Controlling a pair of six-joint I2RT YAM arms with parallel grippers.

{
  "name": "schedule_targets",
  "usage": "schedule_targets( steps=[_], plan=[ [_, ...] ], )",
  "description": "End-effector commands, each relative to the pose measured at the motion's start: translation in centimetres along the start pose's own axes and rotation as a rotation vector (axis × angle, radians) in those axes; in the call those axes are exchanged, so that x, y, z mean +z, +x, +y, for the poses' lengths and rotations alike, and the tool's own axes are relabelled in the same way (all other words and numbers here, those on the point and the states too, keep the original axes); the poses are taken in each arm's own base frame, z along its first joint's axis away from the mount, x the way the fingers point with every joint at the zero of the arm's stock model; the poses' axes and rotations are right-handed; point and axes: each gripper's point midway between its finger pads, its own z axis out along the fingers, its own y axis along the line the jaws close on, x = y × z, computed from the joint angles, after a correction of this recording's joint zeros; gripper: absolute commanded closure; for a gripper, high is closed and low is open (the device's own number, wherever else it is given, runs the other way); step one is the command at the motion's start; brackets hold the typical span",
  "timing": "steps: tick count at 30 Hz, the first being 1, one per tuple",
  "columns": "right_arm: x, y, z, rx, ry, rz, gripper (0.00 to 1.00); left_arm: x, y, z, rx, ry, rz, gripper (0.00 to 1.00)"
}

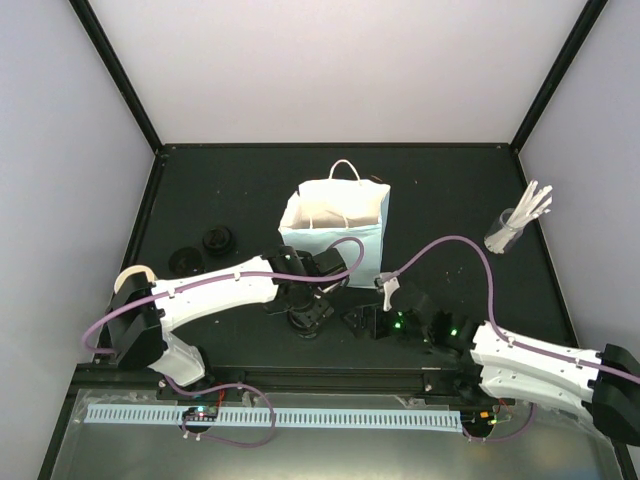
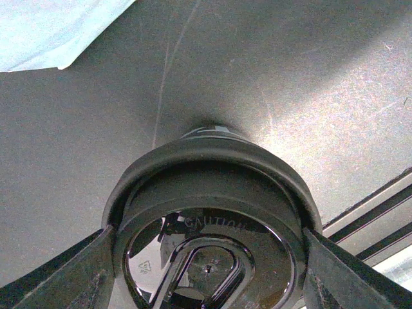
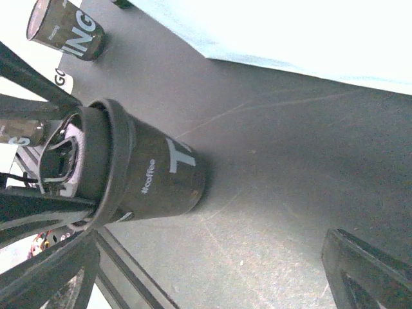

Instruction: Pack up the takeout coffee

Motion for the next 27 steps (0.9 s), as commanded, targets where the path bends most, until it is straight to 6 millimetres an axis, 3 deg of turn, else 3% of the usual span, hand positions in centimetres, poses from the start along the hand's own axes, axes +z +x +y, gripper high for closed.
schedule_targets(
  steps=[1,9,27],
  plan=[
    [0.1,-0.6,0.7,0.066,-0.112,0.015,0.06,0.5,0.1,-0.3,0.026,-0.007,0.025,0.25],
    [0.9,-1.3,1.5,0.077,-0.137,0.046,0.22,0.6,0.0,-0.5,0.036,0.001,0.019,0.25],
    [-0.8,-4.0,-1.0,-0.020,0.059,-0.077,0.24,0.4,-0.4,-0.7,0.055,0.006,0.000,0.25]
  ],
)
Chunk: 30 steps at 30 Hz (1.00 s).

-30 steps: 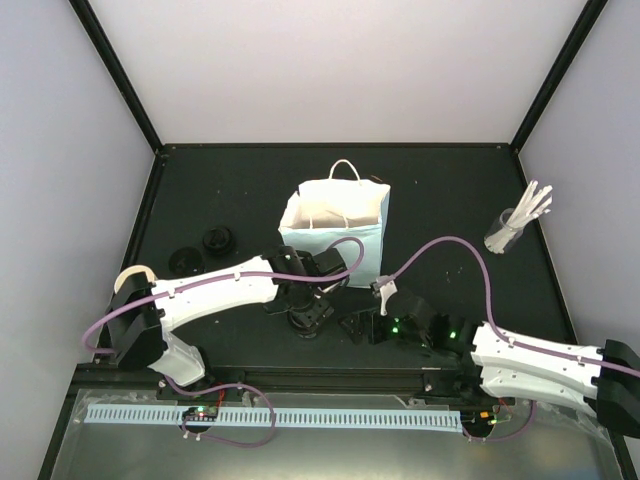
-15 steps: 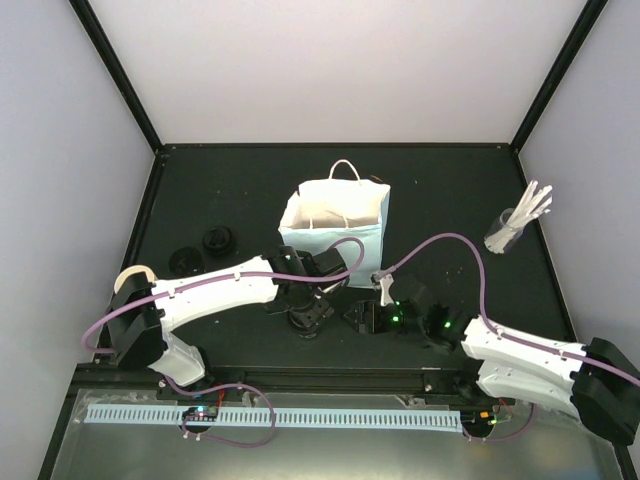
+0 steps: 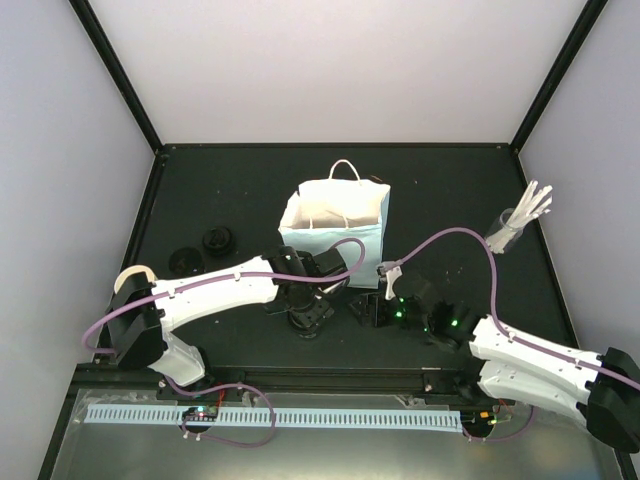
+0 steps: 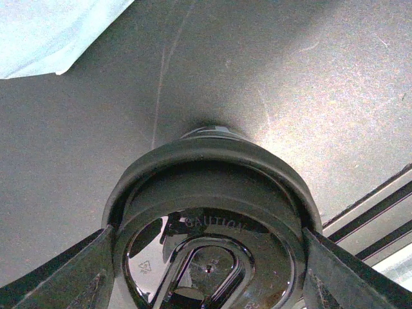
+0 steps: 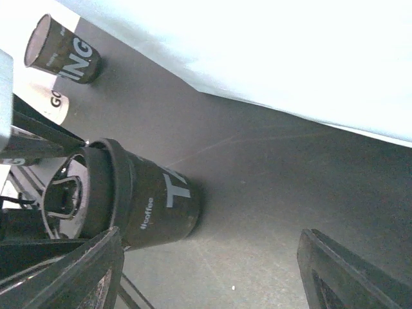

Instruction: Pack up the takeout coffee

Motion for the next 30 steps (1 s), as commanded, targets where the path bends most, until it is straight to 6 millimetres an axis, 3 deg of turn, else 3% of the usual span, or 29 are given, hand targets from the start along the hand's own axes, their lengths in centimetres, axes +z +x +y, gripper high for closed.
schedule_targets(
  steps=[1,9,18,30],
  plan=[
    [-0.6,-1.0,-0.1,-0.061,0.024,-0.034,0.24,0.4,-0.4,-0.7,0.032,0.006,0.003,0.25],
    [0.2,-0.7,2.3,-0.052,-0.108,-0.004,0.25,0.4,-0.7,-0.8,0.037,0.010,-0.008,0.25],
    [2.2,-0.2,4.4,-0.001,-0.203,0.073,0.37,0.8,-0.9,-1.0,0.047,0.016,-0.001,0.25],
    [3.2,0.2,5.0,0.048,-0.237,0.107,0.47,1.7,-0.4,-0.9,0.045,0.006,0.031,0.25]
  ],
)
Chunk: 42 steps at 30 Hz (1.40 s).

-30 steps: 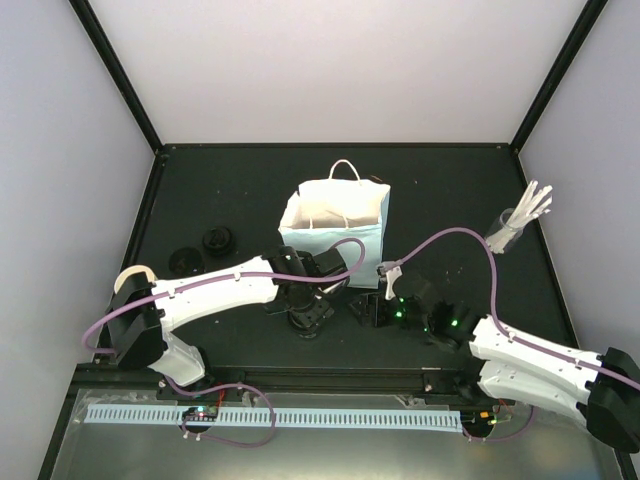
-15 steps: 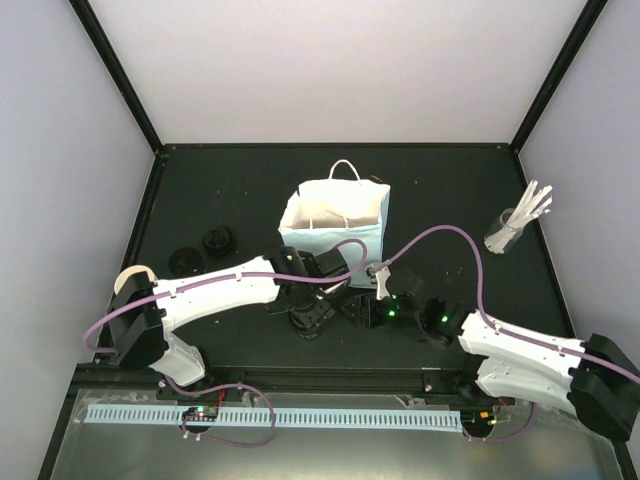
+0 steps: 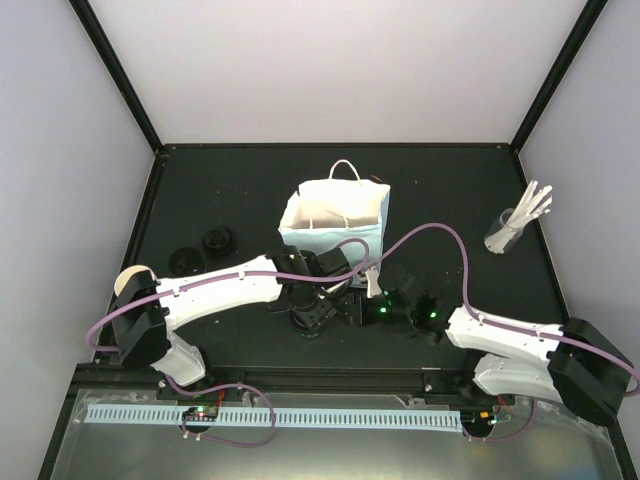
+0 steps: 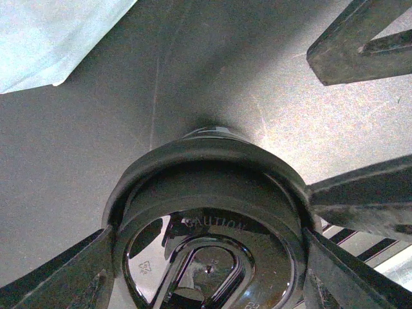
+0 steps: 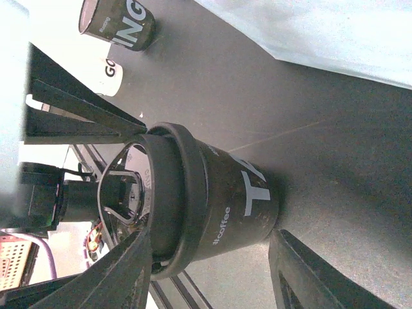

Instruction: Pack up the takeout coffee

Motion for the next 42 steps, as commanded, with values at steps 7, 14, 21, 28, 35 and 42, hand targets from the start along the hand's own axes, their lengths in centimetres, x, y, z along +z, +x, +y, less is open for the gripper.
schedule_targets(
  steps=[7,14,21,28,35,42],
  plan=[
    [0.8,-0.7,1.3,0.041,-0.060,-0.001,0.52,2.2,0.4,-0.8,0.024,0.016,0.042,0.25],
    [1.2,0.0,0.6,0.069,-0.052,0.017,0.56,2.5,0.7,-0.7,0.028,0.009,0.063,0.25],
    [2.0,0.8,-0.6,0.095,-0.005,0.063,0.56,3.0,0.9,-0.9,0.026,0.019,0.077,0.25],
    [2.4,2.2,-2.5,0.140,0.050,0.099,0.57,3.5,1.2,-1.0,0.024,0.023,0.088,0.25],
    [2.7,3.8,-4.4,0.195,0.105,0.139,0.58,4.4,1.6,-1.2,0.025,0.028,0.117,0.25],
    [2.3,5.0,-5.7,0.234,0.149,0.160,0.58,5.2,2.2,-1.3,0.019,0.036,0.147,0.25]
  ],
)
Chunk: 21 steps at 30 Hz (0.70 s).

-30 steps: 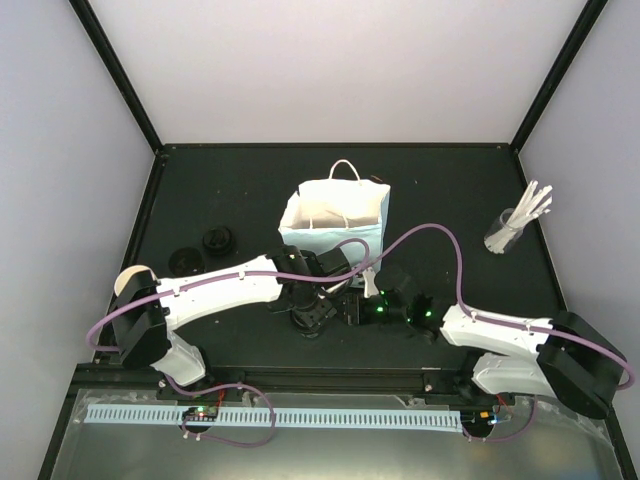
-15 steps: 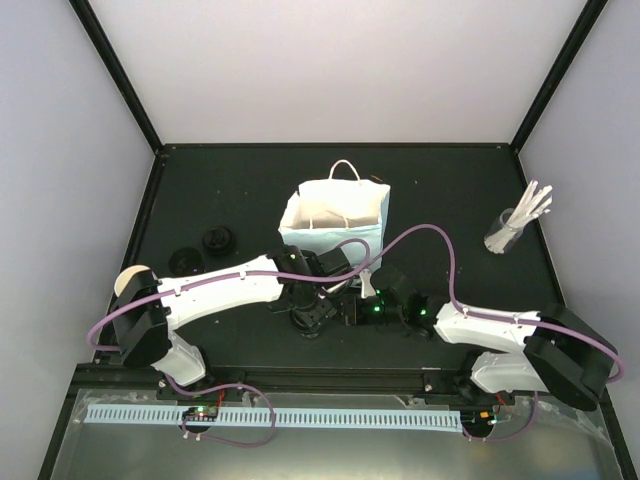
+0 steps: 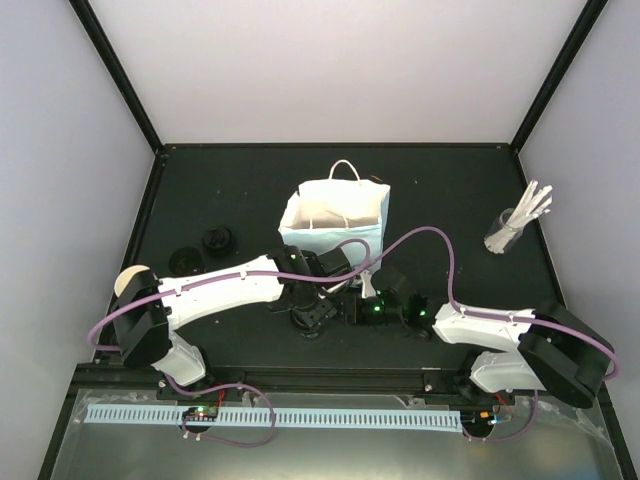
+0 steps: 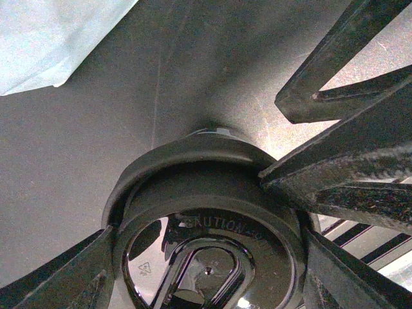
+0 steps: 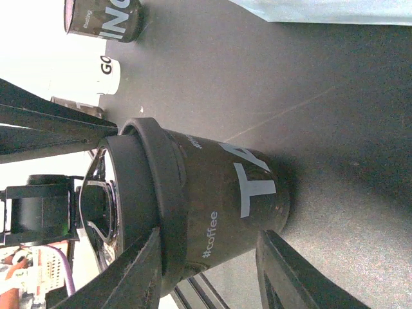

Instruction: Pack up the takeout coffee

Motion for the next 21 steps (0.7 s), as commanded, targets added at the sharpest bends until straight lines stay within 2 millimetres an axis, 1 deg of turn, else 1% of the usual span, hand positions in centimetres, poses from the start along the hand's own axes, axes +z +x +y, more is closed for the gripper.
schedule_targets(
  steps=[1,8,16,21],
  plan=[
    [0.0,3.0,-5.5,0.089,0.188,0.078,0.58,4.7,2.1,-1.4,0.012,0.045,0.135,0.25],
    [-0.3,3.8,-6.9,0.107,0.231,0.094,0.58,5.4,2.5,-1.7,0.007,0.056,0.159,0.25],
    [-0.4,3.6,-6.5,0.082,0.223,0.088,0.58,6.2,3.0,-1.7,-0.002,0.054,0.177,0.25],
    [-0.4,3.7,-6.7,0.075,0.238,0.096,0.58,6.7,3.4,-2.0,-0.012,0.071,0.189,0.25]
  ],
)
